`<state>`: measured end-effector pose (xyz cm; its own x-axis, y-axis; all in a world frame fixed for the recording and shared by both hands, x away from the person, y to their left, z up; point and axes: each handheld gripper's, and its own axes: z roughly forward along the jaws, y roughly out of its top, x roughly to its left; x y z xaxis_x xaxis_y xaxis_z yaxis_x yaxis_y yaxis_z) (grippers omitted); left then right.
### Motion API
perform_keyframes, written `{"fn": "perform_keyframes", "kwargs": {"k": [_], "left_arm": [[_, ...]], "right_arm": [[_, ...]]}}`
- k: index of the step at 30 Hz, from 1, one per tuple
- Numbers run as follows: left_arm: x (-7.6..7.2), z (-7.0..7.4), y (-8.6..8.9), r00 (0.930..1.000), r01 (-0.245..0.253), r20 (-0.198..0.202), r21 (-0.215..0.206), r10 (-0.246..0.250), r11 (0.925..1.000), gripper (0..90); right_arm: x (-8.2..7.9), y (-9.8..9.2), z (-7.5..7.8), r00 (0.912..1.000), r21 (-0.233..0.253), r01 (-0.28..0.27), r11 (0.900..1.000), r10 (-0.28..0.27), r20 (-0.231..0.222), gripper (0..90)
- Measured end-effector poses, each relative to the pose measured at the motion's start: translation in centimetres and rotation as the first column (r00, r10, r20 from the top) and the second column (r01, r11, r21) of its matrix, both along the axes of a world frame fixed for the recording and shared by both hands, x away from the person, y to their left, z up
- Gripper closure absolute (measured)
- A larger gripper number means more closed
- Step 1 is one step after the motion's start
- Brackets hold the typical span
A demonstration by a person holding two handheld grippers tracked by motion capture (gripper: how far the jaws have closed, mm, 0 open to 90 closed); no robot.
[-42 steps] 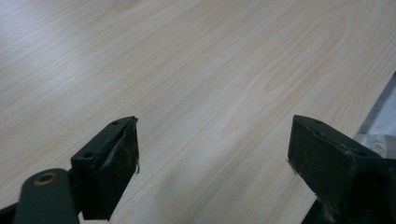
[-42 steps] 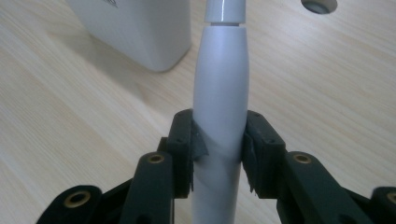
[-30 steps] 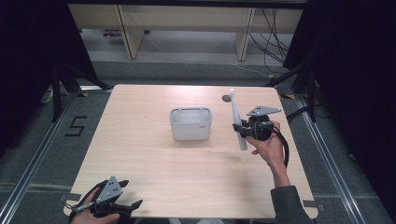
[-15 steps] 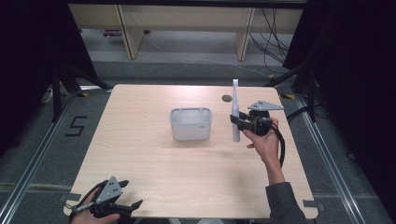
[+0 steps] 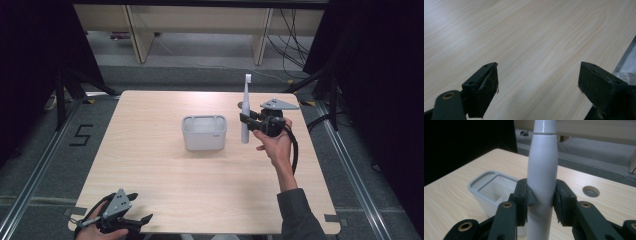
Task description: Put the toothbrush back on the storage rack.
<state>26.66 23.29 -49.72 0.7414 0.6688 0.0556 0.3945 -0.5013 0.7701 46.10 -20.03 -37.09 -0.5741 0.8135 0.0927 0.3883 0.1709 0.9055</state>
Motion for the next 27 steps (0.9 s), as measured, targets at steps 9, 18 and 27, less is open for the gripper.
{"fn": "perform_keyframes", "kwargs": {"k": [9, 18, 27], "left_arm": [[0.0, 0.0, 0.0, 1.0000, 0.007, 0.001, 0.003, -0.007, 1.0000, 16.2], [0.0, 0.1, 0.0, 1.0000, 0.005, 0.000, 0.004, -0.005, 1.0000, 16.2], [0.1, 0.0, 0.0, 1.0000, 0.006, 0.008, -0.001, -0.006, 1.0000, 16.2]], "right_arm": [[0.7, 1.3, 0.9, 0.9998, 0.023, -0.006, 1.000, 0.006, 0.021, 66.5], [1.4, 2.4, 1.6, 0.9997, 0.068, -0.009, 0.998, 0.008, 0.022, 66.5], [2.5, 3.7, 2.2, 0.9993, 0.066, -0.021, 0.998, 0.019, 0.032, 66.5]]}}
